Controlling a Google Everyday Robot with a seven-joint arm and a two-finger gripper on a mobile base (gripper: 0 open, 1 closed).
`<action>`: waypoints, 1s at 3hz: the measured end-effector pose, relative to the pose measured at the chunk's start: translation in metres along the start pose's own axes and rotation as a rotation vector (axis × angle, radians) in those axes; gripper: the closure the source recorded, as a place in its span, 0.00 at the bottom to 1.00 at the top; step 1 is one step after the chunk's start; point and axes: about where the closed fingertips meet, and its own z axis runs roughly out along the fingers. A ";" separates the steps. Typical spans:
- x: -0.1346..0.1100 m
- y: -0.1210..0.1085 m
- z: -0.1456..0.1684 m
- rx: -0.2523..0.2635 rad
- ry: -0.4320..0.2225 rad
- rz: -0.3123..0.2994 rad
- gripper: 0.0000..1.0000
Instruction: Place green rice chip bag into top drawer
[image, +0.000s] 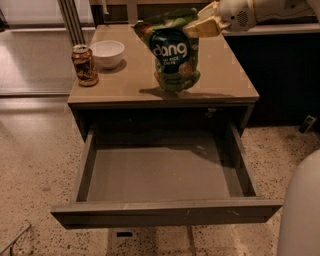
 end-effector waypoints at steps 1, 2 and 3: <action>-0.012 0.023 -0.007 -0.042 0.002 -0.024 1.00; -0.027 0.057 -0.024 -0.060 0.004 -0.025 1.00; -0.039 0.101 -0.044 -0.064 0.016 0.004 1.00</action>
Offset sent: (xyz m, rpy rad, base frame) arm -0.1300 0.0070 0.0272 -0.0344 0.0346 0.0734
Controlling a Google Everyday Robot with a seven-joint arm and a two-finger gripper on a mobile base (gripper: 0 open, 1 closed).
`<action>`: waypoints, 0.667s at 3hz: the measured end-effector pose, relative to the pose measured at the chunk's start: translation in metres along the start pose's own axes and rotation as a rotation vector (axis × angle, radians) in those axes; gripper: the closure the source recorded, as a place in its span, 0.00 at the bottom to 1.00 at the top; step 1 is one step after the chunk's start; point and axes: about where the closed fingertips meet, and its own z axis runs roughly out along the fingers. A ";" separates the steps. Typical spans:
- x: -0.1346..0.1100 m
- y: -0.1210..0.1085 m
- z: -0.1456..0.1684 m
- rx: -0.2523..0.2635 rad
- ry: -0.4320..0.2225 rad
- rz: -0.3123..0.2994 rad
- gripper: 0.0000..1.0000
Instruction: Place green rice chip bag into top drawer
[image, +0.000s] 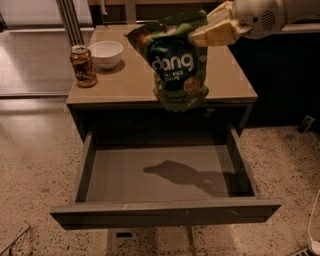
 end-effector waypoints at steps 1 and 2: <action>0.008 0.037 0.000 -0.001 0.001 0.034 1.00; 0.036 0.058 0.017 -0.009 -0.010 0.072 1.00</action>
Offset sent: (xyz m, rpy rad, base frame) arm -0.0596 0.0090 -0.0986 0.0558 0.1040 -0.0442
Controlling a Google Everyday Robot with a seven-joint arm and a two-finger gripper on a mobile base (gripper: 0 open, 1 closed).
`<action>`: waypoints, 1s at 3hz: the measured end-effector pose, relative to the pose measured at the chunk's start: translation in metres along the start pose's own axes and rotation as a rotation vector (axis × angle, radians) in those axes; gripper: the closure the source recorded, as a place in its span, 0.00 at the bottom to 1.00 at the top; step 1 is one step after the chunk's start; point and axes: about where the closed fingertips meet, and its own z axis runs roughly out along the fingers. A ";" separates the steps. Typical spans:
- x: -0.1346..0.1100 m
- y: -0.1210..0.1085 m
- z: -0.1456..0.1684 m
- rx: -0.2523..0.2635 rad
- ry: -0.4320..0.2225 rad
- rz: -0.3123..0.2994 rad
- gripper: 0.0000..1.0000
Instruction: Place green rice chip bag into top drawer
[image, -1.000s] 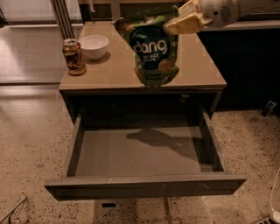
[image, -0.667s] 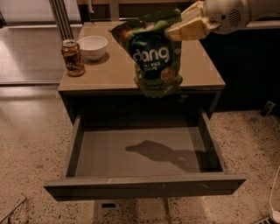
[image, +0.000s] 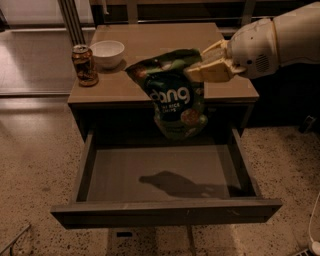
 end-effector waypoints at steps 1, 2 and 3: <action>0.031 0.008 0.022 -0.006 -0.011 0.018 1.00; 0.067 0.010 0.045 -0.016 -0.026 0.038 1.00; 0.067 0.010 0.045 -0.016 -0.026 0.038 1.00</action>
Offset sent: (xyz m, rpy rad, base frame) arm 0.0084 0.0037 -0.1276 0.0604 0.0530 -0.0105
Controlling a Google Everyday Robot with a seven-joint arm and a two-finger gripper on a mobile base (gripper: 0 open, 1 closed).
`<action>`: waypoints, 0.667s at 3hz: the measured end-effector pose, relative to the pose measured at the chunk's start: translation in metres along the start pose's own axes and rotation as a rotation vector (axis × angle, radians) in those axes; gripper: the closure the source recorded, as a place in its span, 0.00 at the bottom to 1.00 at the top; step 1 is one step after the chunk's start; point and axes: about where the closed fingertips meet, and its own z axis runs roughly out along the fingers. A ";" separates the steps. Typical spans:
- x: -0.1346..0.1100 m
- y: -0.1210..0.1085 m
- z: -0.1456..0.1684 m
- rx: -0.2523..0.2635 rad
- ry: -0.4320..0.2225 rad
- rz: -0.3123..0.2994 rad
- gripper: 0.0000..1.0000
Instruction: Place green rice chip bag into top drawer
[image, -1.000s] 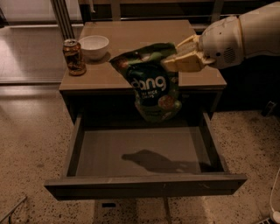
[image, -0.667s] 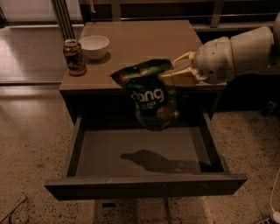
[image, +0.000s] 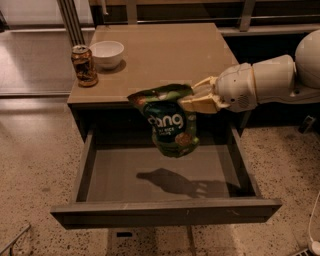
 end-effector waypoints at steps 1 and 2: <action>0.023 -0.002 0.004 -0.018 0.028 -0.023 1.00; 0.065 -0.005 0.008 -0.030 0.037 -0.011 1.00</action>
Offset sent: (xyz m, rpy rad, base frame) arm 0.0119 -0.0491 -0.1132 -0.0397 0.0402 0.0201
